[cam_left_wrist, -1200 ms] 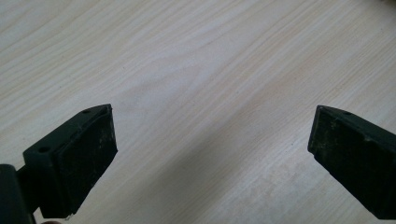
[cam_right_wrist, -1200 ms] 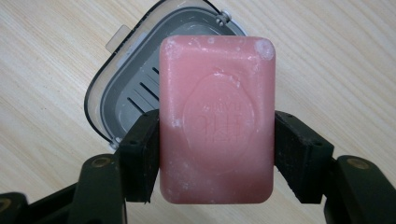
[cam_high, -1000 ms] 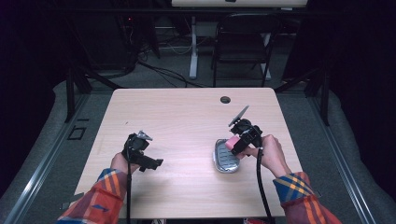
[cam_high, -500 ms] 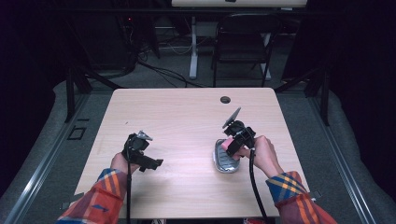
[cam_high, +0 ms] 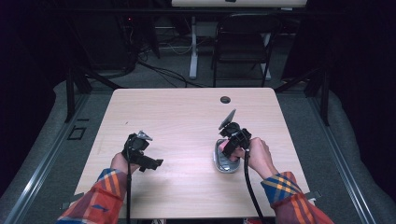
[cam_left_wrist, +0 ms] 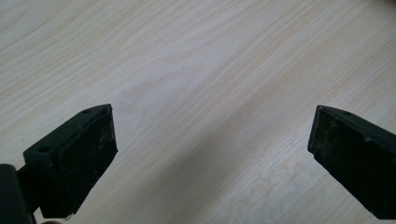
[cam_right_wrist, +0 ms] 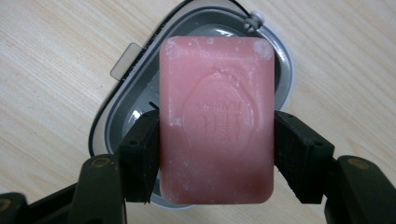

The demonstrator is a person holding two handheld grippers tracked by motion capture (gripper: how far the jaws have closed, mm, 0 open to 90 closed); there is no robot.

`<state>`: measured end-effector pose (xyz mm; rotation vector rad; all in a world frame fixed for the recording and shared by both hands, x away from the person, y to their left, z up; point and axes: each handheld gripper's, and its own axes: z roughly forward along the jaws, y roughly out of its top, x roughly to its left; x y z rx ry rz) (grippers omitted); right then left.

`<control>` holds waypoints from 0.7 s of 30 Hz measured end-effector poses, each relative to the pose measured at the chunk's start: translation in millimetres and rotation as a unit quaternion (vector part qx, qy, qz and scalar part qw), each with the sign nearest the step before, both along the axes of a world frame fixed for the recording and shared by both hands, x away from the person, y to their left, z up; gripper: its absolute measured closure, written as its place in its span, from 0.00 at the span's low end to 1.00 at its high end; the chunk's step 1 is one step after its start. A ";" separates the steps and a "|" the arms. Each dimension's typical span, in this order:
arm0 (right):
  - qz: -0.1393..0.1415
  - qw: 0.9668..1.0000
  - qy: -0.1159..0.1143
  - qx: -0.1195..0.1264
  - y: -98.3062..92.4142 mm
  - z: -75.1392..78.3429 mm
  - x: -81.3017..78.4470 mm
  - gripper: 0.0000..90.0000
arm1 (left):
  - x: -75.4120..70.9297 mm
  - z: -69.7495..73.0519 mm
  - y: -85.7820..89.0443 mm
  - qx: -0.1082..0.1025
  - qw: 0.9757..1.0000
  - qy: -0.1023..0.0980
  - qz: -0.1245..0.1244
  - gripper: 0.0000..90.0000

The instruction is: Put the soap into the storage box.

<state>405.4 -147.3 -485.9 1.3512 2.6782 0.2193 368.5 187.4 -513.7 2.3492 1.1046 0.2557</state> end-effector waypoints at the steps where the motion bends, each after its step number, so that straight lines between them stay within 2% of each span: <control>1: -0.003 1.000 -0.002 0.004 0.5 -1.2 -0.5 0.41 | 0.0 0.0 0.0 0.000 1.000 0.000 0.000 0.01; 2: 0.001 1.000 0.005 -0.002 0.6 -0.6 0.2 0.41 | 0.0 0.1 0.0 0.000 1.000 0.000 -0.001 0.01; 3: -0.001 1.000 0.000 0.002 0.9 -2.1 0.0 0.41 | 0.0 0.0 0.0 0.000 1.000 0.001 -0.001 0.01; 4: 0.000 1.000 0.008 0.002 1.3 -1.7 0.4 0.41 | 0.0 0.0 0.0 0.001 1.000 0.001 -0.001 0.01; 12: -0.002 1.000 0.018 0.013 -1.6 0.0 -0.9 0.41 | 0.0 0.0 0.0 0.000 1.000 0.002 -0.002 0.01; 18: 0.000 0.999 0.026 0.030 -1.5 3.8 -4.7 0.44 | -0.1 -0.1 -0.2 0.000 1.000 0.001 -0.002 0.01; 21: 0.011 0.999 0.033 0.028 -1.1 6.4 -6.0 0.50 | -0.2 -0.1 -0.3 0.000 1.000 0.001 -0.002 0.01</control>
